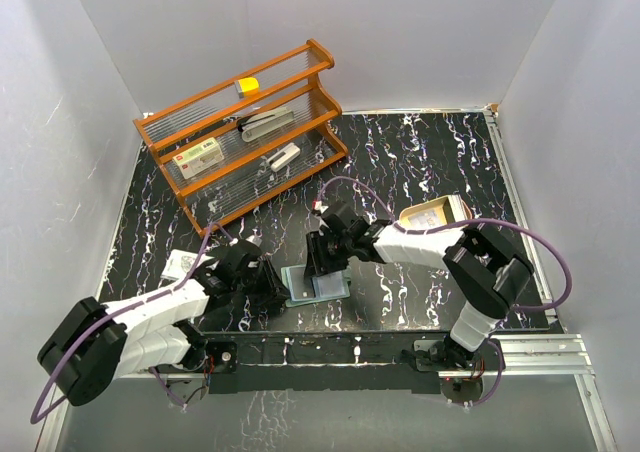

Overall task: Put the credit cards into the card holder
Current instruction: Insert the credit card into the card holder, then pick up the credit card from the storage box.

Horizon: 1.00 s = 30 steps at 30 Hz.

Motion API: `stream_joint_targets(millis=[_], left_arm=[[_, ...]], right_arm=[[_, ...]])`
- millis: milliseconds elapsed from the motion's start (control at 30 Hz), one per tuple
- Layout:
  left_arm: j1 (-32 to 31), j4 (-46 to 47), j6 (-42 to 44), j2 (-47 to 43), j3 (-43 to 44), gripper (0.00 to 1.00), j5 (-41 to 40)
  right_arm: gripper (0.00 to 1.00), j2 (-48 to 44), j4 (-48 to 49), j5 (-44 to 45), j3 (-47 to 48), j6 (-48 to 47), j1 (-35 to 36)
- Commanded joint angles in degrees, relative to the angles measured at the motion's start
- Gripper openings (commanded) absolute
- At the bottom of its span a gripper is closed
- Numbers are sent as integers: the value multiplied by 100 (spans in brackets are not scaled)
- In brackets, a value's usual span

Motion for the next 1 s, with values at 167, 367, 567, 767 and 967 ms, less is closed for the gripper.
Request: stream_joint_targets(millis=[167, 367, 567, 767, 967], left_arm=[[-24, -958, 175, -566, 422, 44, -351], [-29, -1332, 323, -811, 762, 55, -436], [-25, -1590, 450, -1037, 1022, 58, -432], [-26, -1822, 532, -1311, 1101, 70, -323], [-24, -2124, 641, -1565, 1271, 99, -276]], right_arm=[[40, -527, -1188, 1274, 818, -1049, -281], [40, -554, -2096, 2234, 1450, -1550, -676], [42, -615, -2698, 3644, 1993, -2087, -1199], [45, -400, -3168, 5236, 2511, -2450, -1929], [46, -137, -3293, 6134, 2717, -2787, -2484]])
